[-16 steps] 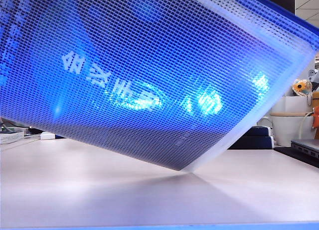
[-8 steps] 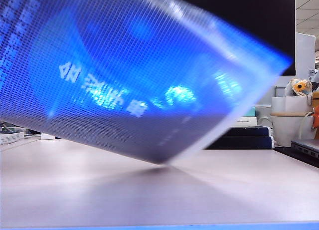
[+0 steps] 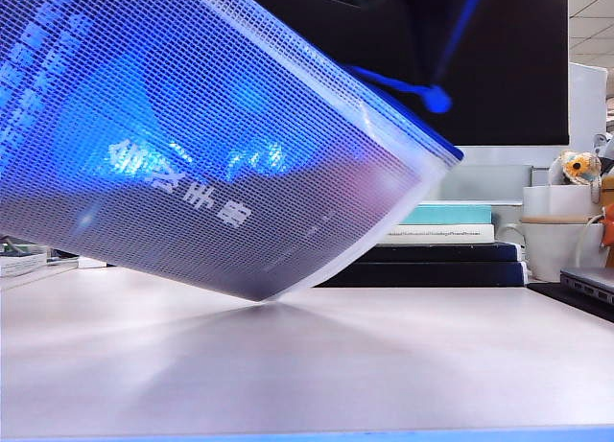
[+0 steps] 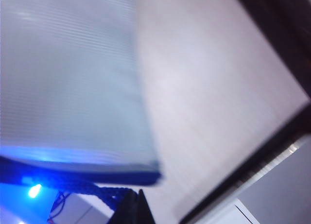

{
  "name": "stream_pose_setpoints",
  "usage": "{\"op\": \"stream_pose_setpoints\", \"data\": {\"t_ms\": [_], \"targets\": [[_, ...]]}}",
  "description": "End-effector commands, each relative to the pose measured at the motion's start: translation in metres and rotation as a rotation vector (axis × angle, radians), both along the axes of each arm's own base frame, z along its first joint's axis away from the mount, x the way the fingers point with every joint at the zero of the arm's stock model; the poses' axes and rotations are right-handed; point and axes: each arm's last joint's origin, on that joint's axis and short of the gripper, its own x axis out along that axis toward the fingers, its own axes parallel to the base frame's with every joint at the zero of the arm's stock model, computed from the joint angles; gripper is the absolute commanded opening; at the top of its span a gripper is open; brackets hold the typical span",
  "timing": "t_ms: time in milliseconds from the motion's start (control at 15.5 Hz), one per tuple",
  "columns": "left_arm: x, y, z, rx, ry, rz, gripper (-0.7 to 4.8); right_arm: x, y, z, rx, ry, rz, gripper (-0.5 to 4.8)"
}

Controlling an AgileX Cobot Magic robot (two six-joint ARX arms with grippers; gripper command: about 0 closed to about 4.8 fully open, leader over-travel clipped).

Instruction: Pick up the transparent plastic file bag with a blue zipper and close its zipper.

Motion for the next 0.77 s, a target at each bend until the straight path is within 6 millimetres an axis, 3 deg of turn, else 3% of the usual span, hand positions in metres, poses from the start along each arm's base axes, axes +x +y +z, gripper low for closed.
{"op": "stream_pose_setpoints", "data": {"t_ms": [64,129,386,579,708,772], "targets": [[0.000,0.001,0.003,0.000,-0.028,0.010,-0.05,0.012,-0.019,0.001,-0.009,-0.009,-0.081,-0.05],[0.000,0.001,0.003,0.000,-0.030,0.013,-0.05,0.016,-0.026,-0.001,-0.022,-0.005,-0.108,-0.05],[0.001,0.006,0.003,0.001,-0.029,0.053,-0.05,0.024,-0.041,-0.055,-0.158,0.061,-0.173,-0.05],[0.003,0.007,0.002,0.006,-0.022,0.092,-0.05,0.027,-0.036,-0.064,-0.034,0.063,-0.150,-0.04],[0.004,0.008,-0.002,0.036,0.000,0.160,-0.05,0.019,-0.038,-0.046,0.099,0.033,-0.120,2.83],[0.005,0.009,-0.003,0.049,0.008,0.195,-0.05,0.015,-0.039,-0.039,0.131,0.015,-0.111,3.38]]}}
